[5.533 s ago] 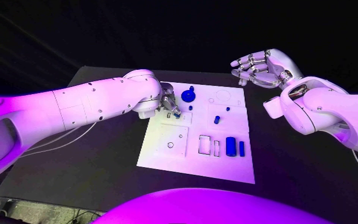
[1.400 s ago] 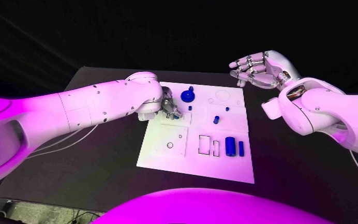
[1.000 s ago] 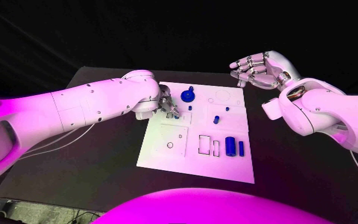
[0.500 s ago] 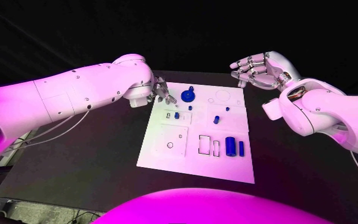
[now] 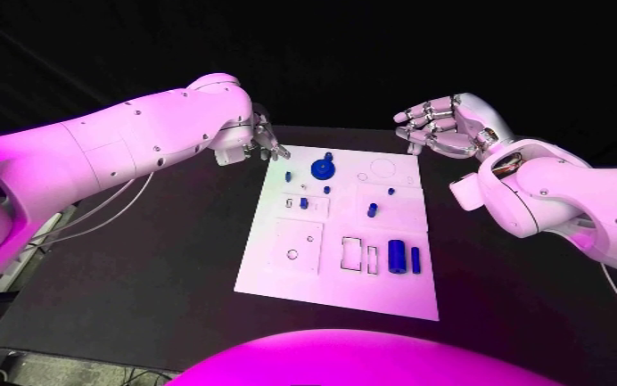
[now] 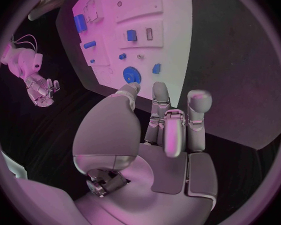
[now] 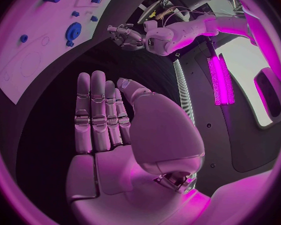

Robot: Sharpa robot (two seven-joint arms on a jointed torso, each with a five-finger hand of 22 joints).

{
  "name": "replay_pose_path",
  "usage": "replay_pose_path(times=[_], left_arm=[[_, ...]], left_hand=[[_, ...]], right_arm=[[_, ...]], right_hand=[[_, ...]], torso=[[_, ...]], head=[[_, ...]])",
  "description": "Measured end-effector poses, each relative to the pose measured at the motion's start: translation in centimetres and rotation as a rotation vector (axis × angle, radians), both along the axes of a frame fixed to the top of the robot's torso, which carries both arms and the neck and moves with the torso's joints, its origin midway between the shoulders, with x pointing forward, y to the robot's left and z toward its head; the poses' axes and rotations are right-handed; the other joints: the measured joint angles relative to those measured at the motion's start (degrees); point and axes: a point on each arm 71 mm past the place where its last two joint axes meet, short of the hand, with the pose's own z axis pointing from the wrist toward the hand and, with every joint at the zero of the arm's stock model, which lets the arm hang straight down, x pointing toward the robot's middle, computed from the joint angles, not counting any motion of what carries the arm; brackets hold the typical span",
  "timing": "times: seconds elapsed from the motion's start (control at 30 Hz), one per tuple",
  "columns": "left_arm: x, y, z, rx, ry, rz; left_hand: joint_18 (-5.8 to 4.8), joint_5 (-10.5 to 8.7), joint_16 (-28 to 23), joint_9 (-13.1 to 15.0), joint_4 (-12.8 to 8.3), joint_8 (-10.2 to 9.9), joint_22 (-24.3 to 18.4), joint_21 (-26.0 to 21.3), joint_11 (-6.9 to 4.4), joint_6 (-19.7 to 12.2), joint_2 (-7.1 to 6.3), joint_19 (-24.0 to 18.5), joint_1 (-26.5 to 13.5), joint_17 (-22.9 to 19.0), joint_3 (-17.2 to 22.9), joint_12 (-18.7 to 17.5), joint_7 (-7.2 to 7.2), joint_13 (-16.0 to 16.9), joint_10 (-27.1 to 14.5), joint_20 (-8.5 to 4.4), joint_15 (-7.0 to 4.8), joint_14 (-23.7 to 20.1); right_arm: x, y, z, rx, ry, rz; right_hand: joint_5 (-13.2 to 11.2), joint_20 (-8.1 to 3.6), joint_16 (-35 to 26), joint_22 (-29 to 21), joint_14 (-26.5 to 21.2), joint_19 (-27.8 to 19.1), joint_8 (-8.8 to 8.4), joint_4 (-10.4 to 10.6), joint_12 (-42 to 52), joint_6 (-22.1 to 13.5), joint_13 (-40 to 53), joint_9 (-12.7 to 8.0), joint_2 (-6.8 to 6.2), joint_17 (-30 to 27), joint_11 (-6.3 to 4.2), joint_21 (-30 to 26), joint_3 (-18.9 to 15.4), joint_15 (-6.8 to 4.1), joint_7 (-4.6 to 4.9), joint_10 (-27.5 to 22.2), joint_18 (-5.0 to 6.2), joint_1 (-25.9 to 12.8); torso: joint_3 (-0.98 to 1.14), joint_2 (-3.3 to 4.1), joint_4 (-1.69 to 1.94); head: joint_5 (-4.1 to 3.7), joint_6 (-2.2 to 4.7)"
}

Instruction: Assemble the parts on the task board

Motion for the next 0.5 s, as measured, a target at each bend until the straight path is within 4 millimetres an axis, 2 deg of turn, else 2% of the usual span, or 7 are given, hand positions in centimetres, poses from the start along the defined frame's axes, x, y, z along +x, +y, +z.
replay_pose_path(times=[0.37, 0.5], left_arm=[[1.4, 0.0, -1.4, 0.048, 0.028, 0.012], [1.5, -0.3, -1.8, 0.050, 0.039, 0.005]], left_hand=[[0.00, 0.00, -0.22, -0.25, 0.16, -0.21, -0.07, 0.00, 0.00, 0.00, 0.00, -0.20, 0.00, 0.00, -0.79, 0.00, 0.00, -0.15, 0.00, 0.20, 0.20, -0.20], [0.00, 0.00, -0.22, -0.39, 0.16, -0.21, 0.08, 0.00, 0.00, 0.00, 0.45, -0.20, -0.46, 0.00, -1.27, 0.00, 0.00, -0.23, 0.00, 0.20, 0.19, -0.20]], right_arm=[[0.0, 0.1, 0.0, 0.001, 0.000, 0.002], [0.0, 0.1, 0.0, 0.001, 0.000, 0.003]], right_hand=[[0.00, 0.00, 0.00, 0.04, 0.00, 0.00, 0.00, 0.00, 0.00, 0.00, 0.00, 0.00, 0.00, -0.01, 0.00, 0.00, 0.00, 0.00, 0.00, 0.00, 0.01, 0.00], [0.00, 0.00, 0.00, 0.04, 0.00, 0.00, 0.00, 0.00, 0.00, 0.00, 0.00, 0.00, 0.00, -0.01, 0.00, 0.00, 0.00, 0.00, 0.00, 0.00, 0.01, 0.00]], torso=[[0.00, 0.03, -0.06], [0.01, 0.10, -0.09]], head=[[0.05, -0.26], [0.00, -0.35]])
